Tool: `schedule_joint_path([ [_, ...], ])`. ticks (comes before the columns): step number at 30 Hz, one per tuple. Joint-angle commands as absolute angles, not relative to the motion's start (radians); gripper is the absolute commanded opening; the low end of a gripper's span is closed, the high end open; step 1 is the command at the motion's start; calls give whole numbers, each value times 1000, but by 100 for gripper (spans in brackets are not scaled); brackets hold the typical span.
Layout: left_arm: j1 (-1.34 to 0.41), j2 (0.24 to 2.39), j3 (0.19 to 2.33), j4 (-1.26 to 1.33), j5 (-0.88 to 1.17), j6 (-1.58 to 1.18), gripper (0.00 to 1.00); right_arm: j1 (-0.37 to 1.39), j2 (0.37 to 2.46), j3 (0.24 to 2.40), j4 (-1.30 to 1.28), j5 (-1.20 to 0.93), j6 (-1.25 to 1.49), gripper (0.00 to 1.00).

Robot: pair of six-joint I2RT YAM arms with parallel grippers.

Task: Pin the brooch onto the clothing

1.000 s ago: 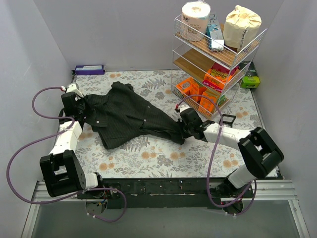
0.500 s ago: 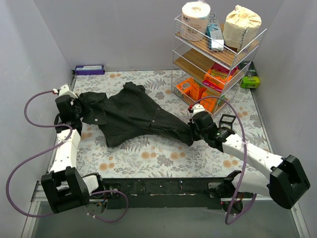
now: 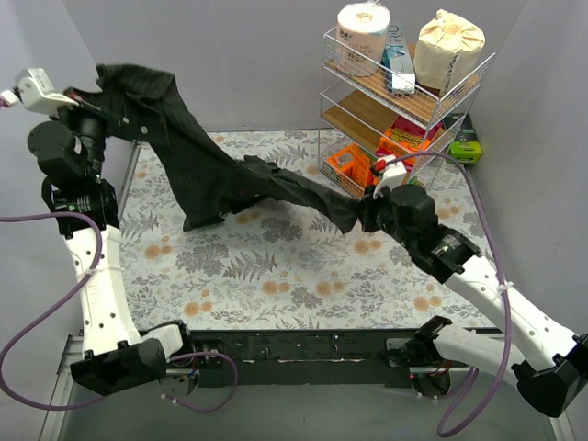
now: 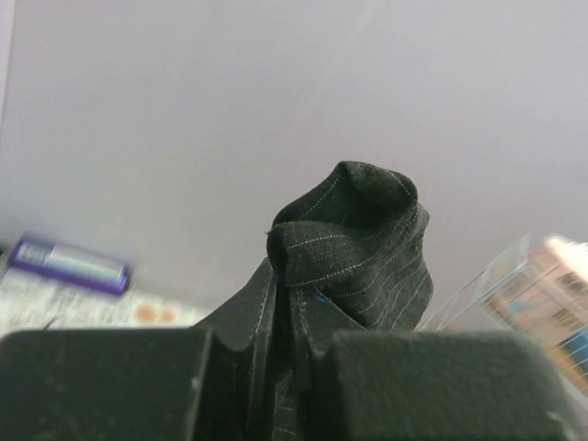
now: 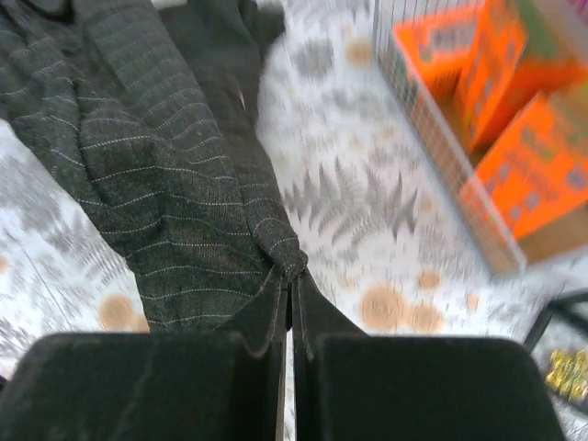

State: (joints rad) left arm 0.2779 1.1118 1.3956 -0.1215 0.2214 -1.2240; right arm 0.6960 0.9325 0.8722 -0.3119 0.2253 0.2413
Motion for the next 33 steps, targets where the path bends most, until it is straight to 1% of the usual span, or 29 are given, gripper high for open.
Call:
schedule_joint_path([
  [1, 287, 1192, 1638, -38, 253, -1313, 0, 695, 956, 1132, -253, 239, 114, 1],
  [2, 288, 1219, 1682, -34, 261, -1321, 0, 695, 960, 1173, -239, 241, 97, 1],
  [3, 288, 1247, 1781, -37, 285, -1328, 0, 695, 966, 1248, -229, 241, 80, 1],
  [5, 288, 1340, 1879, -57, 316, -1347, 0, 695, 974, 1308, -201, 250, 31, 1],
  [6, 287, 1367, 1973, -66, 340, -1351, 0, 695, 977, 1369, -199, 253, 20, 1],
  [8, 287, 1414, 2032, -57, 354, -1359, 0, 696, 979, 1420, -199, 249, 3, 1],
  [12, 288, 1419, 2098, -25, 322, -1341, 0, 695, 951, 1477, -186, 242, -49, 1],
  [13, 288, 1419, 2149, -31, 302, -1335, 0, 695, 948, 1497, -187, 236, -55, 1],
  [18, 288, 1398, 2266, -28, 236, -1312, 0, 695, 908, 1529, -181, 181, -54, 1],
  [25, 287, 1330, 2370, 70, 111, -1255, 0, 695, 904, 1601, -187, 22, -8, 1],
  [33, 285, 1261, 2411, 227, 31, -1141, 0, 695, 861, 1577, -126, -156, 150, 1],
])
